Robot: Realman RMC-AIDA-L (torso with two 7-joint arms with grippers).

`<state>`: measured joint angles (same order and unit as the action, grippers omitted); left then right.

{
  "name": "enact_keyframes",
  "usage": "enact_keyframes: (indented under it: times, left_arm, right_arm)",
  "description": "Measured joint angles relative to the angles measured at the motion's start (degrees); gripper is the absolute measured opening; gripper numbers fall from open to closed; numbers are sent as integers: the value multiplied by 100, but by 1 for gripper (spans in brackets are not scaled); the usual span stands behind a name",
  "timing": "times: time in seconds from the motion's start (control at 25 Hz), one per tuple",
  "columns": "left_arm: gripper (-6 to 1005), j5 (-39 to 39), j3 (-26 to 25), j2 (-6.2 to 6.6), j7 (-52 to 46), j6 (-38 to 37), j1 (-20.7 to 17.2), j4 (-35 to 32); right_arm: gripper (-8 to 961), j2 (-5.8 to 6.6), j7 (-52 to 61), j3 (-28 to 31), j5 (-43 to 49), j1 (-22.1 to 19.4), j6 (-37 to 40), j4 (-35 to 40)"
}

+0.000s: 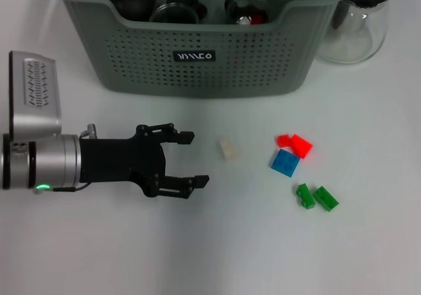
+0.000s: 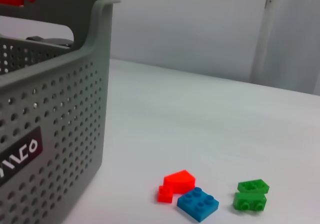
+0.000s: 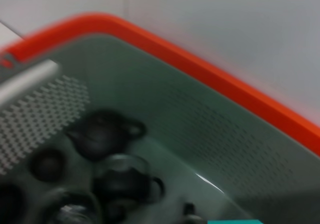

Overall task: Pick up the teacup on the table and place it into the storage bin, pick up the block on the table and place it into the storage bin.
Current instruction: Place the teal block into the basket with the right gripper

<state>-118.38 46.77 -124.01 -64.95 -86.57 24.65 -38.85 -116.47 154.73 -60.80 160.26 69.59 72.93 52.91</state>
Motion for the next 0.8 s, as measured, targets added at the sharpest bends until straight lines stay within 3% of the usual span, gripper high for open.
enact_keyframes:
  times: [0.4, 0.8]
  left_arm:
    - [862, 9, -8, 22, -1, -1, 75, 0]
    - [862, 9, -11, 25, 0, 47, 73, 14]
  right_arm:
    - [426, -109, -104, -409, 157, 81, -1394, -1352]
    - [454, -140, -53, -504, 163, 91, -1618, -1366]
